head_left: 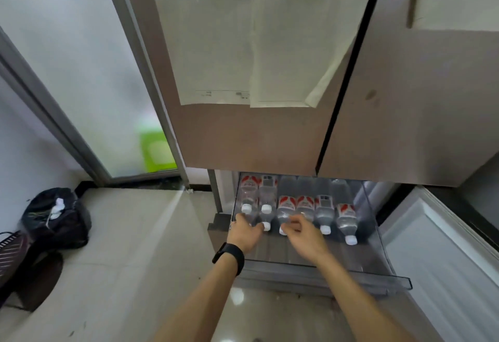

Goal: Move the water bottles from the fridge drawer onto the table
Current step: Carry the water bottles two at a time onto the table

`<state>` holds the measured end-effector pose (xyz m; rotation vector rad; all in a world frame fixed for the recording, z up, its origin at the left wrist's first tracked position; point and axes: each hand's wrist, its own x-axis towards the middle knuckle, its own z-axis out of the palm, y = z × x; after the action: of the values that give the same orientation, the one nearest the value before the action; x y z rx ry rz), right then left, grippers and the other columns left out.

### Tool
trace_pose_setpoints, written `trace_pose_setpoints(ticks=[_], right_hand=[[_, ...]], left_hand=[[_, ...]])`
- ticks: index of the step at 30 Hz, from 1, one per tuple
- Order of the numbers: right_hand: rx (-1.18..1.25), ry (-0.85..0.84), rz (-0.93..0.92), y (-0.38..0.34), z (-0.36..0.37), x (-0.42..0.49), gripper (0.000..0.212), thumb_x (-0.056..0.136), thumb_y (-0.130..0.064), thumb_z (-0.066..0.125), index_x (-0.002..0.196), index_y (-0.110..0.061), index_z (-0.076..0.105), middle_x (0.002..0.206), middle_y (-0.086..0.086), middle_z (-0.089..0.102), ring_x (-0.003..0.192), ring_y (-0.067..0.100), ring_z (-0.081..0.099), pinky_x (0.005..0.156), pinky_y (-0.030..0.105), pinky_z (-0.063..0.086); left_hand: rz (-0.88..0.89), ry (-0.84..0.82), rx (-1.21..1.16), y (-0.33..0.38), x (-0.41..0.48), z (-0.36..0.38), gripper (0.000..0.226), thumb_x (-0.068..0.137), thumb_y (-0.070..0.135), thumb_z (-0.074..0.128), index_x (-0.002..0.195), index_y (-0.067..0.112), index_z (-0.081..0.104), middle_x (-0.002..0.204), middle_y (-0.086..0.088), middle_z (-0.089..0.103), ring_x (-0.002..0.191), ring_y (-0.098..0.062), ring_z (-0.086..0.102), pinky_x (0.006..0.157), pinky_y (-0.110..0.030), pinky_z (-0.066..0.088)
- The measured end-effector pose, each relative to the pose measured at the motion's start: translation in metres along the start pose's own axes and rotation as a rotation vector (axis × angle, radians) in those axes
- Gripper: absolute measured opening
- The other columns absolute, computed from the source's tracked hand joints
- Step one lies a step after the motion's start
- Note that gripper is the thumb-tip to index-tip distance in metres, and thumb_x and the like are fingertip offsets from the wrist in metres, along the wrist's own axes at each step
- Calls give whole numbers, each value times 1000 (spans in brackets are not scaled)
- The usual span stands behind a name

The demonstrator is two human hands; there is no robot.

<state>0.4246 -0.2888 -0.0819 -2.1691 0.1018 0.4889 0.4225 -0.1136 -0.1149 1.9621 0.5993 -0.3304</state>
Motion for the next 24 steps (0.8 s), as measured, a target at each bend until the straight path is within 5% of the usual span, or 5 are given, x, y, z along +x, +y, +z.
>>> trace_pose_setpoints(ticks=[6,12,16,20,24], right_hand=[[40,-17,90,-14,28,70,32,101,-36,54,113,-7,58,98,7,64,88,22,61,77,35,51],[387,-101,262,-21,46,116,23,103,-38,49,117,-20,53,127,9,61,113,28,61,100,48,50],[658,-186,424,-17,49,129,29,103,-37,52,125,-19,52,125,8,63,112,26,63,95,44,54],[719,-109,468,-14,37,125,20,105,-27,47,109,-12,60,95,14,63,88,26,62,78,40,58],[671,-8,511,3,11,109,28,105,-32,41,91,-12,54,73,8,49,57,16,41,57,32,43]], left_hand=[[-28,-3,34,11,56,5,83,88,37,63,155,13,19,149,-18,44,127,-36,51,103,-43,47],[-80,-40,111,8,86,14,73,97,32,49,156,10,10,145,-22,46,116,-39,58,91,-41,51],[-91,-14,166,15,88,15,68,101,24,45,154,6,6,139,-24,51,112,-39,60,83,-41,50],[-155,-45,199,20,90,18,57,103,31,44,148,3,26,139,-24,50,117,-39,57,91,-39,48],[-163,-136,-4,31,78,18,42,103,36,47,129,3,55,123,-21,62,101,-33,63,92,-45,56]])
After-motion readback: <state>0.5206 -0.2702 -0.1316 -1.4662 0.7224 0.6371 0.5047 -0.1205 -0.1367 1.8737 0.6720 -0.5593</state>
